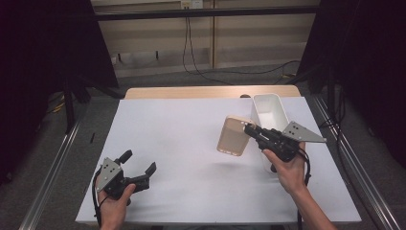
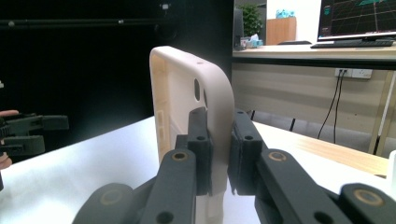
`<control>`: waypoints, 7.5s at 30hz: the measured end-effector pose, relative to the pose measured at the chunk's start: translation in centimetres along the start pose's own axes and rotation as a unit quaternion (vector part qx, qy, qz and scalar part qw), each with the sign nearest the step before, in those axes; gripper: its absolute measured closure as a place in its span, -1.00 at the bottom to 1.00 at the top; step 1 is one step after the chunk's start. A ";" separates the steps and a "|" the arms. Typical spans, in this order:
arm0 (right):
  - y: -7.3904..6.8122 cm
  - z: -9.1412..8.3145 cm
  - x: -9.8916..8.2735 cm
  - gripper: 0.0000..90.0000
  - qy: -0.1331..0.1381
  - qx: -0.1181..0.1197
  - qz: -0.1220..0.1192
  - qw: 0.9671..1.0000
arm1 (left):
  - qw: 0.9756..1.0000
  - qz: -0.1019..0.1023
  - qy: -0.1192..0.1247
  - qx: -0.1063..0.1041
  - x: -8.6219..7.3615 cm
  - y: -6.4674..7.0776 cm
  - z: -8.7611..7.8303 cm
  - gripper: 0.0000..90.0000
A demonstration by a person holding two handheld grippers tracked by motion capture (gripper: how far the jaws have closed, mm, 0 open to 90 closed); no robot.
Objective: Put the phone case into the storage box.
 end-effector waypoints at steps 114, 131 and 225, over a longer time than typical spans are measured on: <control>17.3 1.6 3.9 0.81 -0.029 -0.092 -0.037 0.995 | 1.000 -0.011 -0.027 0.009 -0.6 -1.7 0.9 -0.91; 18.7 3.5 2.6 0.81 -0.025 -0.089 -0.024 0.995 | 0.999 -0.010 -0.036 0.003 -0.7 -1.6 1.5 -0.91; 22.6 10.4 -1.4 0.60 -0.083 -0.140 -0.058 0.985 | 0.999 -0.005 -0.053 0.011 -1.3 -2.1 1.9 -0.91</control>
Point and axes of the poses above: each handheld gripper's, and its own axes: z roughly forward along the jaws, x roughly out of its top, y roughly to its right, the point moved 8 cm from there along z, roughly forward along the jaws, and after that the axes turned 11 degrees about -x, right-handed, at the moved point
